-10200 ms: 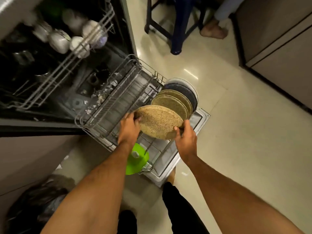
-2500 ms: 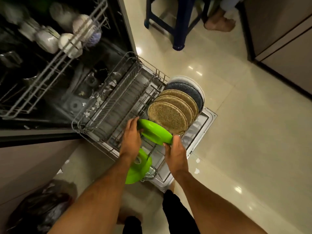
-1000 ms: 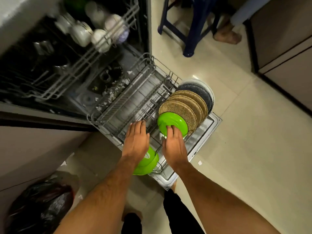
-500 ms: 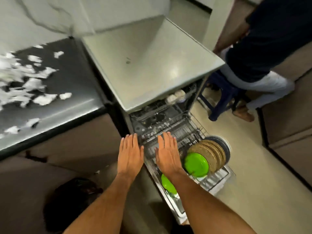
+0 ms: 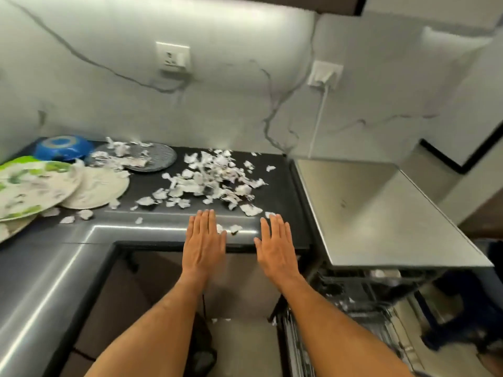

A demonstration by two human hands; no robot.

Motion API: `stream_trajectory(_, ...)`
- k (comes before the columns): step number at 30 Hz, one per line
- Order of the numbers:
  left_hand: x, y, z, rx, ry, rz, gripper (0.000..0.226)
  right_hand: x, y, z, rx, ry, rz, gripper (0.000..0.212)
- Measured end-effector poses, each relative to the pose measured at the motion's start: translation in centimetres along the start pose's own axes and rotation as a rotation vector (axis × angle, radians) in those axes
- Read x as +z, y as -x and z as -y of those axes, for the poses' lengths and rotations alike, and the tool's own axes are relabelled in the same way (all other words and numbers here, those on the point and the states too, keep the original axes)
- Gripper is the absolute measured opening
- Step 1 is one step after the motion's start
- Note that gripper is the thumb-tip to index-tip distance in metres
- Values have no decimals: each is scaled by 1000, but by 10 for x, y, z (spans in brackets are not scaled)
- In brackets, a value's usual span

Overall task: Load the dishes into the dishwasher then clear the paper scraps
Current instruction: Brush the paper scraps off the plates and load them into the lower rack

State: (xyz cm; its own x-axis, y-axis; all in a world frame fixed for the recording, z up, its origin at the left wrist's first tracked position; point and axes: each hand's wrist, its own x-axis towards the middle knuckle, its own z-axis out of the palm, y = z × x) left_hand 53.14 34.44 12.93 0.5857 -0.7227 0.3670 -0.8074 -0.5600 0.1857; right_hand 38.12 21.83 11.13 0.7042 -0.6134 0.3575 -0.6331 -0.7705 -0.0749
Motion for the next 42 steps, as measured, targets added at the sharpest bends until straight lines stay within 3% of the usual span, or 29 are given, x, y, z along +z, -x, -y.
stream_trajectory(10,-67,-31,136,-289,-63,-153,67,-6,-114,132,-302,-64,-6,59)
stream_trajectory(17,-65,-56,207,-455,-153,-199,64,30,-192,203,-447,-192,3,58)
stream_trajectory(29,-32,-117,261,-724,-299,-163,66,106,-317,281,-700,-242,86,58)
stream_trajectory(42,-24,-98,354,-841,-385,-33,62,134,-334,390,-824,-297,186,51)
